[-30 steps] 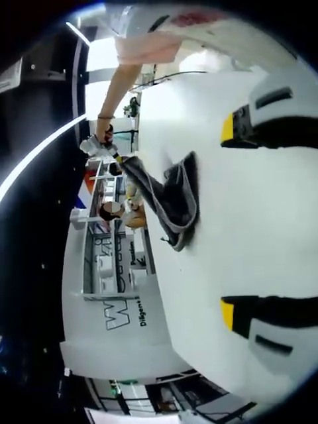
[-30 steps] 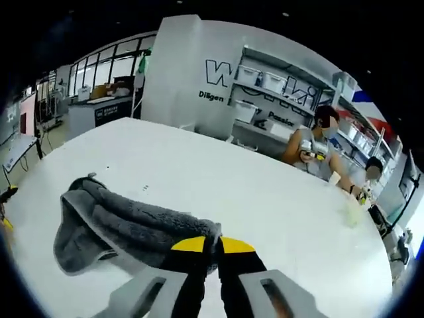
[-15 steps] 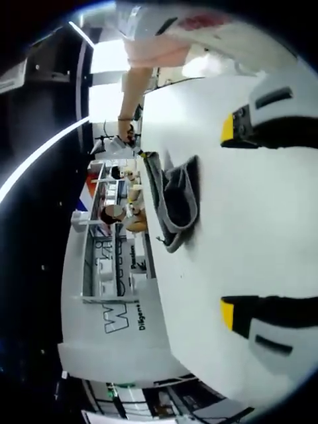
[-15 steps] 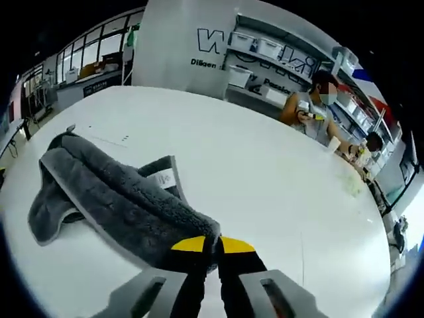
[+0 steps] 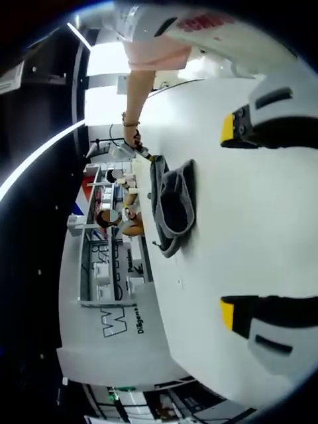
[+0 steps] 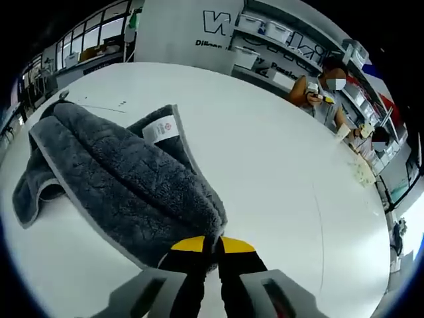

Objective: Fold the towel on the table until its edges align and the towel forms a compact rectangular stack.

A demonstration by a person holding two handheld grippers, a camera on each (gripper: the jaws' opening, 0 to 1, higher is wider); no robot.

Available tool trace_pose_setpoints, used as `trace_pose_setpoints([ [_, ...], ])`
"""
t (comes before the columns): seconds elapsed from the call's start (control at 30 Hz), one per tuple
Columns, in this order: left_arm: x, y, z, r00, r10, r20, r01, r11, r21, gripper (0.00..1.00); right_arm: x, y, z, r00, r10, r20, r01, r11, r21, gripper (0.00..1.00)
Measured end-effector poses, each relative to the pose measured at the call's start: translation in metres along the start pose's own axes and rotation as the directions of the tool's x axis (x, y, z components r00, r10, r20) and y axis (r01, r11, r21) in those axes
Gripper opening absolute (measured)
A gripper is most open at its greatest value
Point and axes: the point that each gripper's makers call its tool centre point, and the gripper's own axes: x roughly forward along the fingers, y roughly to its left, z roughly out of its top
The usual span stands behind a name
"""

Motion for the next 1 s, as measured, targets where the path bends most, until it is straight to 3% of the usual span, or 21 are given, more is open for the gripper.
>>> trace_pose_setpoints([
  [0.23,0.001,-0.003,0.0,1.0,-0.007,-0.002,0.007,1.0,0.002,0.97,-0.004,0.007,-0.003,1.0,0.008,0.002,-0.008,1.0,-0.011,0.1],
  [0.4,0.007,-0.005,-0.001,1.0,-0.019,-0.007,0.019,1.0,0.002,0.97,-0.013,0.006,0.005,0.999,-0.014,0.03,0.014,1.0,-0.015,0.29],
  [0.6,0.012,-0.01,0.001,0.999,-0.037,-0.006,0.037,0.999,0.007,0.97,-0.032,-0.002,0.024,0.995,-0.042,0.092,0.047,0.997,-0.054,0.33],
  [0.8,0.016,-0.012,-0.001,0.999,-0.047,-0.012,0.047,0.999,0.005,0.97,-0.061,0.019,0.027,0.99,-0.008,0.143,0.019,0.997,-0.075,0.4],
  [1.0,0.02,-0.016,0.0,0.998,-0.063,-0.017,0.063,0.998,0.011,0.97,-0.073,0.027,0.035,0.984,0.017,0.179,0.001,0.995,-0.1,0.45],
])
